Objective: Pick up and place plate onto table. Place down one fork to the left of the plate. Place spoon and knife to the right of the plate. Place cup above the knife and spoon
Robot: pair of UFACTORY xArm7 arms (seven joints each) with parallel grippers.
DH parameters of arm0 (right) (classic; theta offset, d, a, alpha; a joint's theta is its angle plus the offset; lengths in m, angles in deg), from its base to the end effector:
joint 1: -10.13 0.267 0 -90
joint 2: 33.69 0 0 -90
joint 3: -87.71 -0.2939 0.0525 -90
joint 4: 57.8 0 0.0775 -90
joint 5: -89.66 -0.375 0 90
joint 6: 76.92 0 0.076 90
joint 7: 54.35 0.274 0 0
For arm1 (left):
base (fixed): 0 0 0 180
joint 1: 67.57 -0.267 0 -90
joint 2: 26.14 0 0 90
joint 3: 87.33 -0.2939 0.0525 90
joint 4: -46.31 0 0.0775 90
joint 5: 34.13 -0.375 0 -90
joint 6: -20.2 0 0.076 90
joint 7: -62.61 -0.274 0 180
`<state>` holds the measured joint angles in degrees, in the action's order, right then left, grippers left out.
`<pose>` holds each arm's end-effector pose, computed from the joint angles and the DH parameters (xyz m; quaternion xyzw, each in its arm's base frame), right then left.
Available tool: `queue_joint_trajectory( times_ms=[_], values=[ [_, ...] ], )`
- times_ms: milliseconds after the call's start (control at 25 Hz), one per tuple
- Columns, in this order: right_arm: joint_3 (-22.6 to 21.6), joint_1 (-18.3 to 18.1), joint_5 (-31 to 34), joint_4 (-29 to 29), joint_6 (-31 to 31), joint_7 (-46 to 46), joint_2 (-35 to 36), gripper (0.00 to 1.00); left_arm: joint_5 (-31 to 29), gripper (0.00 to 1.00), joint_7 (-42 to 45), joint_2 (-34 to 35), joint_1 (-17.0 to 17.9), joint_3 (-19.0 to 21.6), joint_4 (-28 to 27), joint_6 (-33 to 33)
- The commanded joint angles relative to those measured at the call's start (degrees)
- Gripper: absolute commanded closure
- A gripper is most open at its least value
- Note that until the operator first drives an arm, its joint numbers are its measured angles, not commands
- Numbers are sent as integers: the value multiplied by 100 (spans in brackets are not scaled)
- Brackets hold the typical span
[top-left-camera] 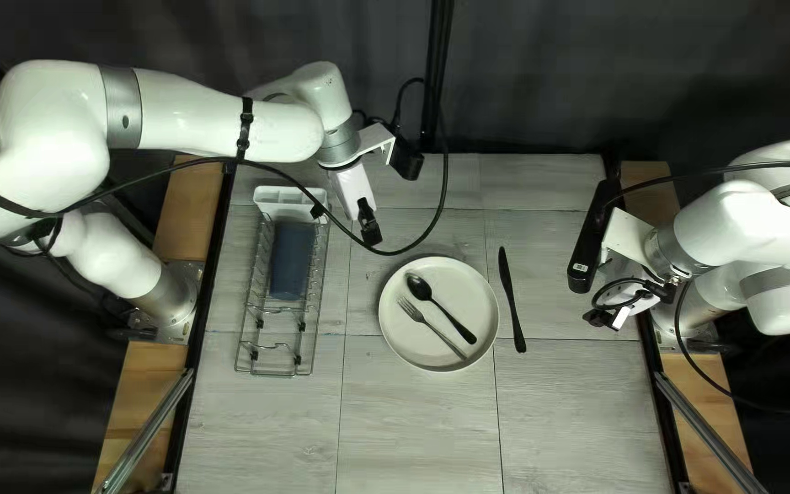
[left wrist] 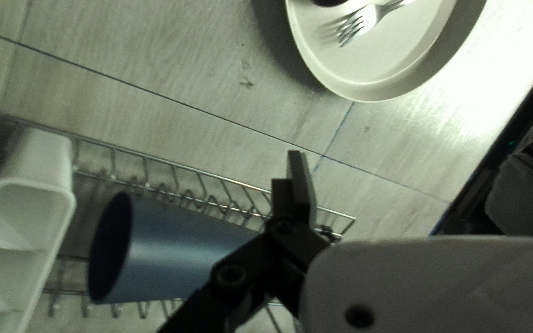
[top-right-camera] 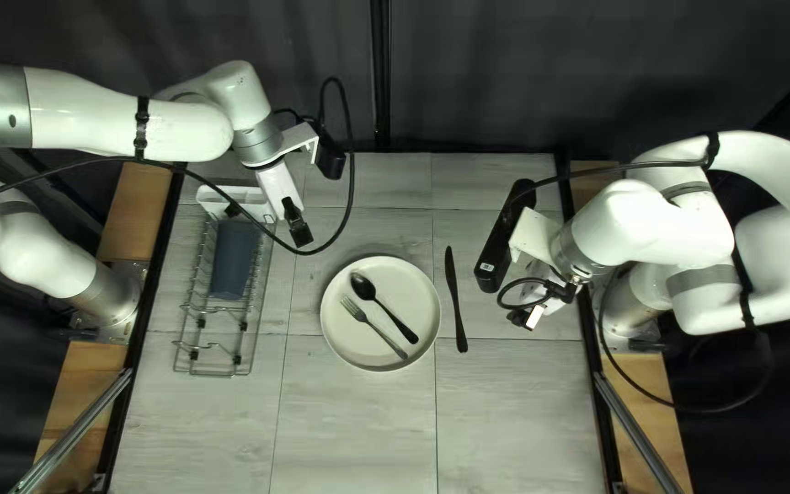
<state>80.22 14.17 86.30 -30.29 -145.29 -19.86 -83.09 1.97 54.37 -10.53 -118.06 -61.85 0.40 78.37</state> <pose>0.3044 0.0573 0.2269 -0.9713 0.2257 -0.0754 0.0069 0.4476 0.0993 0.1928 0.9290 0.3035 0.0855 0.1938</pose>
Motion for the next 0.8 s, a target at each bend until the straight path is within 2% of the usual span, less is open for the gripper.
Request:
queue_joint_trajectory(
  times_ms=[40,200,320,480,520,640,800],
  values=[
    [0,0,0,0,0,0,0,0,45,0,548,820,-87,-2,542,-162],
    [0,0,0,0,0,0,0,0,-337,0,762,1125,-301,-96,466,90],
    [0,0,0,0,0,0,0,0,-598,0,463,1418,-388,-392,307,455],
    [0,0,0,0,0,0,0,0,-1121,0,-70,1859,-463,-910,-148,1368],
    [0,0,0,0,0,0,0,0,-1301,0,-242,2047,-472,-1127,-339,1799],
    [0,0,0,0,0,0,0,0,-1571,0,-551,2493,-456,-1492,-444,2504],
    [0,0,0,0,0,0,0,0,-1577,0,-587,2565,-445,-1534,-404,2562]
  ],
)
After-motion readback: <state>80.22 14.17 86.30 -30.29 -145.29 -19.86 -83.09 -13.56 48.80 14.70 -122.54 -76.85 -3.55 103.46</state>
